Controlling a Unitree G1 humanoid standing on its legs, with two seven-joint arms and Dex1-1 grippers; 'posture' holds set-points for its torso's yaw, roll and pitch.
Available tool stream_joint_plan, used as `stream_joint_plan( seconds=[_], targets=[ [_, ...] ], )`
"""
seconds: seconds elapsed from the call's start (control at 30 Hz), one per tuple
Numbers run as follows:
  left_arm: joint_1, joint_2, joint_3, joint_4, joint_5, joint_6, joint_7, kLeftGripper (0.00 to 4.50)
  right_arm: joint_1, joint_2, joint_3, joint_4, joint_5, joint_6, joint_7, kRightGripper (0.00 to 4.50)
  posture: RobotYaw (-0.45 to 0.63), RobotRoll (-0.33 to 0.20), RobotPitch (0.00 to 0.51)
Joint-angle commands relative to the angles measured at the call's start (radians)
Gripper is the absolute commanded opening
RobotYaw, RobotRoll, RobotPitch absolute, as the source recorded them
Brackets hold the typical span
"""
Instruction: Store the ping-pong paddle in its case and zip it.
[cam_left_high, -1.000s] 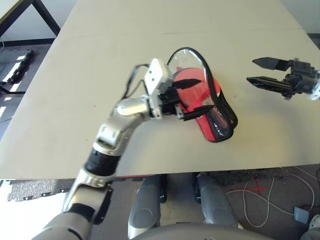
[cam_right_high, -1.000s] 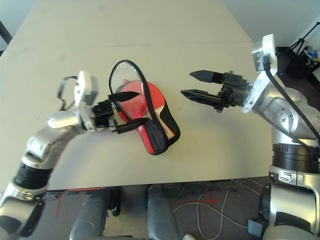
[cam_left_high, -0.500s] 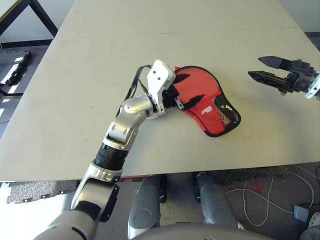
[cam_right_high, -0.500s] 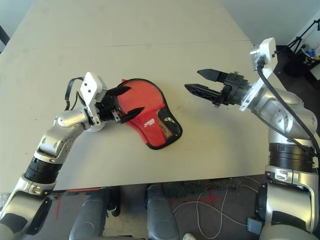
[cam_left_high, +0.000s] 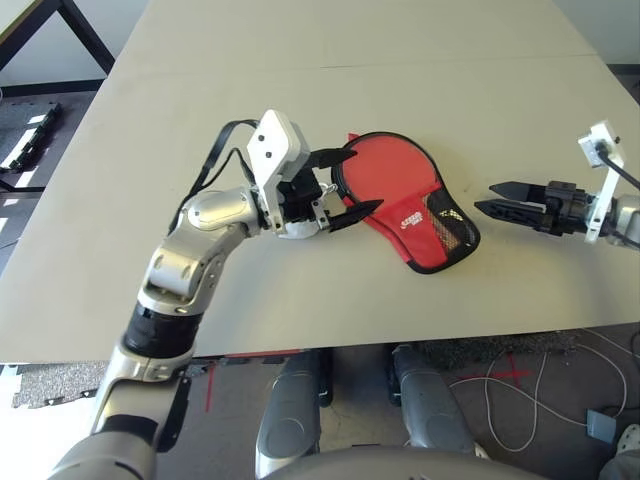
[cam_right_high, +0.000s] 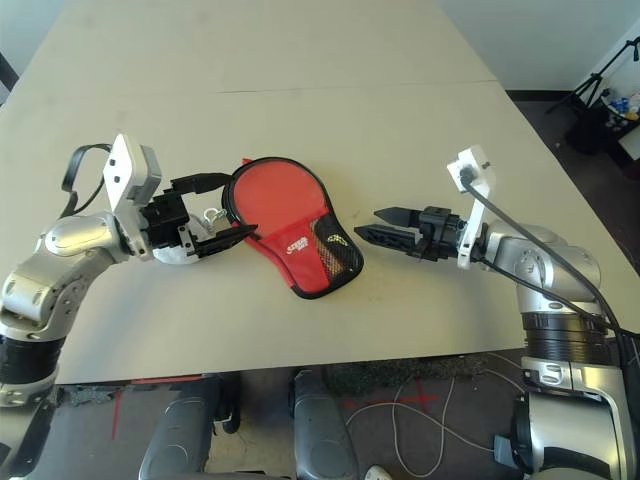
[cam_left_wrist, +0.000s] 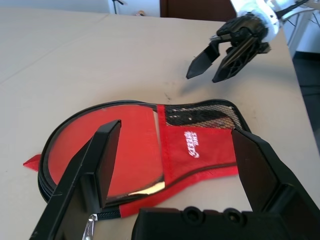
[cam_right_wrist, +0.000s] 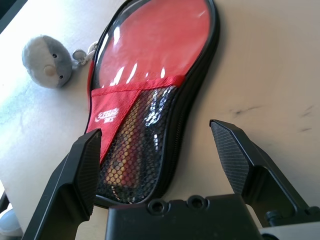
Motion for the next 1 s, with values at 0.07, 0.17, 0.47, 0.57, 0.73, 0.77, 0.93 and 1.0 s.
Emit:
stream_joint_plan(
  seconds=[0.07,0.17,0.47,0.57,0.73,0.77,0.93,1.0],
  targets=[
    [0.004,0.031,0.0,-0.041,-0.031,0.034,-0.03,4.5,0.027,0.036,0.027,-0.022,0.003,0.034,-0.036,4.45,0.04,0.0,0.253],
    [0.0,0.034,-0.002,-0.047,-0.034,0.042,-0.028,4.5,0.031,0.059,0.04,-0.023,-0.002,0.052,-0.061,4.45,0.04,0.0,0.254],
    [-0.006,0.04,-0.003,-0.063,-0.043,0.055,-0.023,4.5,0.043,0.095,0.057,-0.012,0.002,0.105,-0.107,4.45,0.04,0.0,0.256],
    [-0.006,0.04,-0.003,-0.065,-0.044,0.055,-0.023,4.5,0.036,0.115,0.041,0.0,0.019,0.145,-0.129,4.45,0.04,0.0,0.257],
    [-0.002,0.041,-0.004,-0.069,-0.045,0.056,-0.023,4.5,0.023,0.153,-0.008,0.005,0.072,0.255,-0.18,3.93,0.04,0.0,0.258],
    [-0.001,0.041,-0.004,-0.07,-0.046,0.057,-0.022,4.5,0.022,0.157,-0.013,0.008,0.072,0.265,-0.189,3.57,0.04,0.0,0.259],
    [0.0,0.042,-0.003,-0.072,-0.046,0.056,-0.022,4.5,0.022,0.154,-0.011,0.03,0.061,0.283,-0.214,2.01,0.04,0.0,0.259],
    [-0.001,0.044,-0.003,-0.071,-0.046,0.056,-0.024,4.5,0.021,0.152,-0.01,0.037,0.059,0.288,-0.222,1.46,0.04,0.0,0.26]
  ],
)
